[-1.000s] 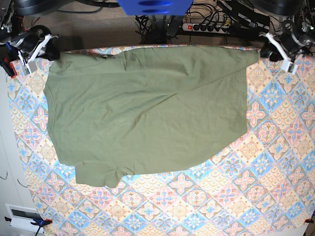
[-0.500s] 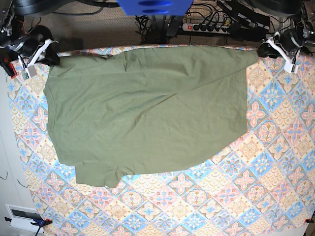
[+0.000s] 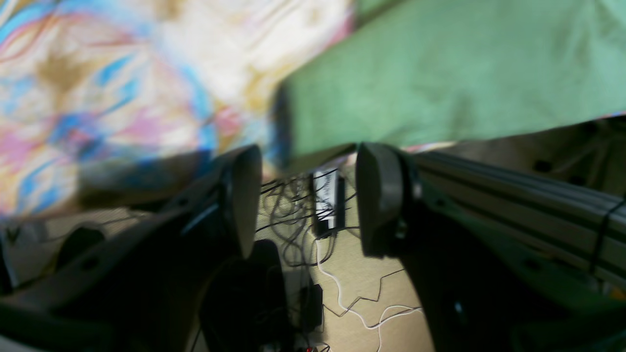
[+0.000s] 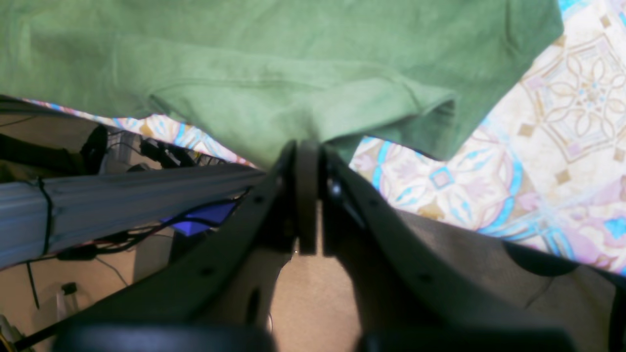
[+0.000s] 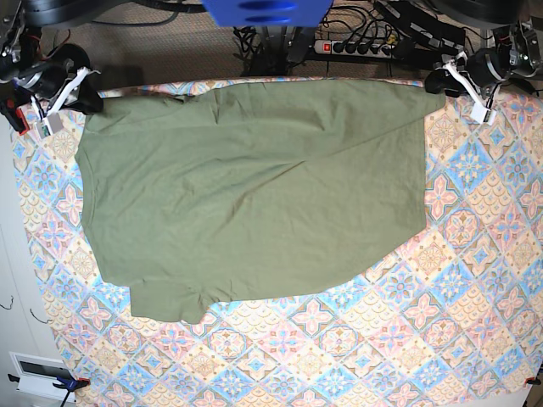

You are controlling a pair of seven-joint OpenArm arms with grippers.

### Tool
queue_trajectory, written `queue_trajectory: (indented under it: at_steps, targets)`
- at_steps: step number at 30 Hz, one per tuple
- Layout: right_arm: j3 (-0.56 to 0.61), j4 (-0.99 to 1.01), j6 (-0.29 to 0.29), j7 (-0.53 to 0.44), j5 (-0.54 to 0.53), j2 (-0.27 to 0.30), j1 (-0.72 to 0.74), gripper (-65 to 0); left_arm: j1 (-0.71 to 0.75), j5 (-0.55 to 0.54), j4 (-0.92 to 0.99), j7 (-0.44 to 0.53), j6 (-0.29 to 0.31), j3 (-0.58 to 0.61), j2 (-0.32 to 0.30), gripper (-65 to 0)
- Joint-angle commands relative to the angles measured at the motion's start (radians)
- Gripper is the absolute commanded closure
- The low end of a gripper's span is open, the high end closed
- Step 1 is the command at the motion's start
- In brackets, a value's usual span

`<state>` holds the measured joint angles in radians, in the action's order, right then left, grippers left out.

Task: Layout the t-shirt on the table in an organized manner, then fold the t-shirt properly
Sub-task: 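Regrasp the shirt's edge corners with both grippers, pulling them apart, then lift the held edge with both grippers and pull it taut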

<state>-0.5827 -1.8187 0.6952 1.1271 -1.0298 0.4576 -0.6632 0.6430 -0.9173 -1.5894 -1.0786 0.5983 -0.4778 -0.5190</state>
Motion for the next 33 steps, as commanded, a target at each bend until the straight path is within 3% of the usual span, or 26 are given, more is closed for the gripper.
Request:
queue_trajectory:
  at_steps: [1, 9, 12, 14, 15, 20, 23, 27, 33]
  targets:
    - [-0.009, -0.013, 0.003, -0.017, -0.019, 0.017, -0.003, -1.7, -0.001, -0.004, -0.012, 0.002, 0.001, 0.009, -0.017, -30.9]
    - [-0.009, -0.013, 0.003, -0.017, -0.019, 0.017, -0.005, -1.6, -0.036, -0.004, -0.010, 0.002, 0.002, 0.044, -0.014, -28.2]
    - [-0.009, -0.013, 0.003, -0.017, -0.019, 0.017, -0.005, -1.6, -0.047, -0.004, -0.012, -0.005, 0.005, 0.044, 0.009, -15.8]
    - [-0.009, -0.013, 0.003, -0.017, -0.019, 0.017, -0.003, -1.6, -0.050, -0.001, -0.012, -0.016, 0.025, 0.044, 0.010, -1.5]
    - [-0.009, -0.013, 0.003, -0.017, -0.019, 0.017, -0.003, -1.5, -0.050, 0.000, -0.012, -0.031, 0.041, 0.044, 0.010, 0.0]
    - [-0.013, -0.013, 0.003, -0.017, -0.019, 0.017, -0.002, -1.5, -0.056, -0.006, -0.013, -0.054, 0.100, 0.017, 0.006, 0.0]
    - [-0.016, -0.013, 0.003, -0.017, -0.019, 0.017, -0.003, -1.5, -0.050, -0.042, -0.013, -0.064, 0.100, -0.058, 0.004, 0.0]
    - [-0.020, -0.013, 0.003, -0.017, -0.019, 0.020, -0.045, -1.5, -0.030, -0.092, -0.075, -0.147, 0.100, -0.052, -0.043, 0.0]
    - [-0.070, -0.019, 0.003, -0.017, -0.019, 0.020, -0.120, -1.5, 0.053, -0.087, -0.239, -0.153, 0.100, -0.057, -0.092, 0.0]
